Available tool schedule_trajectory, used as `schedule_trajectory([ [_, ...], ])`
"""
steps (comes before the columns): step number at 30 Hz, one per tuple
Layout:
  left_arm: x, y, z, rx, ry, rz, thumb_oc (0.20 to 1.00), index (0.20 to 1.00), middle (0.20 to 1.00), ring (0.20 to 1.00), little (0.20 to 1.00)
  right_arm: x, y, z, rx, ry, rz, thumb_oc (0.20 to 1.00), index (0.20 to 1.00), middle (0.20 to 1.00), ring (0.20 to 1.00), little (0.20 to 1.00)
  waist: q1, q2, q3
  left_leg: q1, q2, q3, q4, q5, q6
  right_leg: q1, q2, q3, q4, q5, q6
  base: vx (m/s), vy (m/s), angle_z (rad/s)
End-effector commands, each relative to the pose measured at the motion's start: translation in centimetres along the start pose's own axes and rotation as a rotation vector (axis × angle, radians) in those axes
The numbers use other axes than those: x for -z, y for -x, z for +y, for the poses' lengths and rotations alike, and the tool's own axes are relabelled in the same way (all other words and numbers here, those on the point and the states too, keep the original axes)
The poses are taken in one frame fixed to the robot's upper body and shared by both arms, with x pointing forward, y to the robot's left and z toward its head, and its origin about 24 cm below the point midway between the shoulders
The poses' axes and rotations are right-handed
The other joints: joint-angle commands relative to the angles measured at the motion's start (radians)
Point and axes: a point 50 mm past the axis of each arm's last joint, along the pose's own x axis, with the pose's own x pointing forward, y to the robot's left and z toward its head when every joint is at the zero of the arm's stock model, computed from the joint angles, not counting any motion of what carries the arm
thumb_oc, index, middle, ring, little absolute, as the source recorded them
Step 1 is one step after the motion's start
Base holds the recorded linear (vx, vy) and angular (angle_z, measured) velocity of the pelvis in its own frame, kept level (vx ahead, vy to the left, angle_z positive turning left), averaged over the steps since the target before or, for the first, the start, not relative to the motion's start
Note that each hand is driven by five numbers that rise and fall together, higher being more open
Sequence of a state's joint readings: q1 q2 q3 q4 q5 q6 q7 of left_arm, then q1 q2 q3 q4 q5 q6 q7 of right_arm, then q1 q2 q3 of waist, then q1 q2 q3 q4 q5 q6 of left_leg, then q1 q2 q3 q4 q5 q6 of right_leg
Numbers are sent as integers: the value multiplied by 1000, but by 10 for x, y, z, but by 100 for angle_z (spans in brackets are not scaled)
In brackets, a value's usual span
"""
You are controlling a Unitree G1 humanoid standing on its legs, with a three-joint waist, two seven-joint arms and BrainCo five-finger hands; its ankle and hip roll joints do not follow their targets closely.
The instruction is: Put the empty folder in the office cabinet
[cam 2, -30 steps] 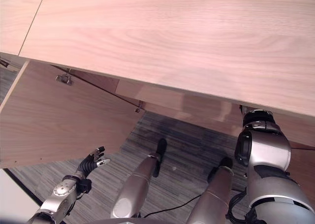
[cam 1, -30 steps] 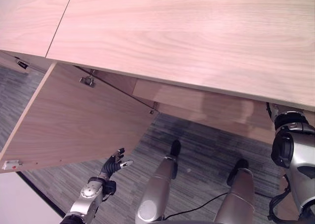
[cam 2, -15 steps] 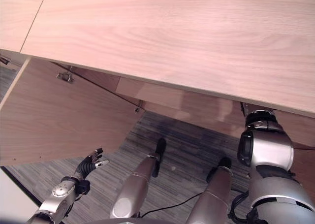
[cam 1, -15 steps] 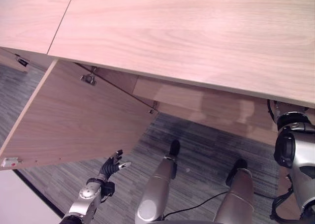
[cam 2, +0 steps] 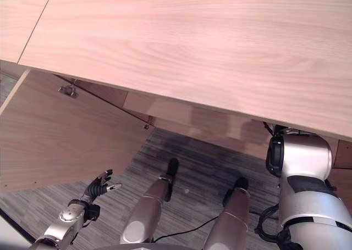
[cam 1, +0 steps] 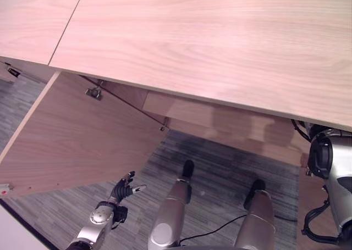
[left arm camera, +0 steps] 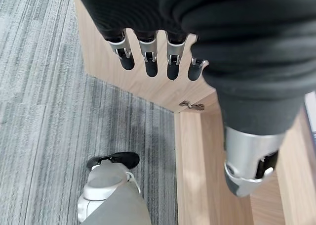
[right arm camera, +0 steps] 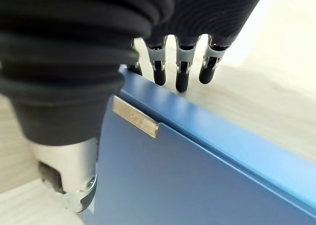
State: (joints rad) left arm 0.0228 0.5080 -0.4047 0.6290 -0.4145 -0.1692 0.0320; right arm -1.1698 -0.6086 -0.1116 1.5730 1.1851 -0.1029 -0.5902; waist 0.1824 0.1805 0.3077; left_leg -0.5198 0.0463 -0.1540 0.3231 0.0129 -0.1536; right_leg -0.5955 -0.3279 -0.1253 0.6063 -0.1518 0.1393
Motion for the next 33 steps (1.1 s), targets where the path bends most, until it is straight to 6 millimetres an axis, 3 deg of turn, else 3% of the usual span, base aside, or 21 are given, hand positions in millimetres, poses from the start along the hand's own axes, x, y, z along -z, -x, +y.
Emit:
schedule_trajectory([
  [1,-7,-4,13,-40,-43,-24,1000,1000,1000,1000,1000,-13,0,2,2,-22,-45,1000,1000,1000,1000,1000,33,-14,0,2,29,40,20,-93,-14,128,14,-10,-85,-60,37,0,0,0],
  [12,-5,-7,4,-21,-11,-9,1000,1000,1000,1000,1000,35,-16,-38,115,17,57,1000,1000,1000,1000,1000,50,-33,-7,72,36,23,-80,-53,-20,213,21,-47,-180,-26,42,-1,-13,4],
  [24,14,-3,-3,-21,47,74,1000,1000,1000,1000,1000,110,-25,-107,176,194,174,1000,1000,1000,1000,1000,54,-63,-63,211,67,15,-246,6,-14,365,32,-101,-343,40,52,40,-8,6],
  [28,30,3,0,-47,77,137,1000,1000,1000,1000,1000,136,-25,-149,217,266,221,1000,1000,1000,1000,1000,42,-83,-110,291,77,24,-322,28,-7,430,43,-114,-415,75,58,113,10,-4],
  [29,38,6,2,-62,90,167,1000,1000,1000,1000,1000,142,-26,-168,234,302,234,1000,1000,1000,1000,1000,37,-91,-131,330,80,29,-357,39,-7,469,48,-126,-453,87,62,144,9,0],
  [33,51,11,3,-89,122,217,1000,1000,1000,1000,1000,157,-23,-192,179,407,256,1000,1000,1000,1000,1000,19,-113,-172,389,80,43,-398,48,-10,538,63,-133,-524,112,66,90,8,0],
])
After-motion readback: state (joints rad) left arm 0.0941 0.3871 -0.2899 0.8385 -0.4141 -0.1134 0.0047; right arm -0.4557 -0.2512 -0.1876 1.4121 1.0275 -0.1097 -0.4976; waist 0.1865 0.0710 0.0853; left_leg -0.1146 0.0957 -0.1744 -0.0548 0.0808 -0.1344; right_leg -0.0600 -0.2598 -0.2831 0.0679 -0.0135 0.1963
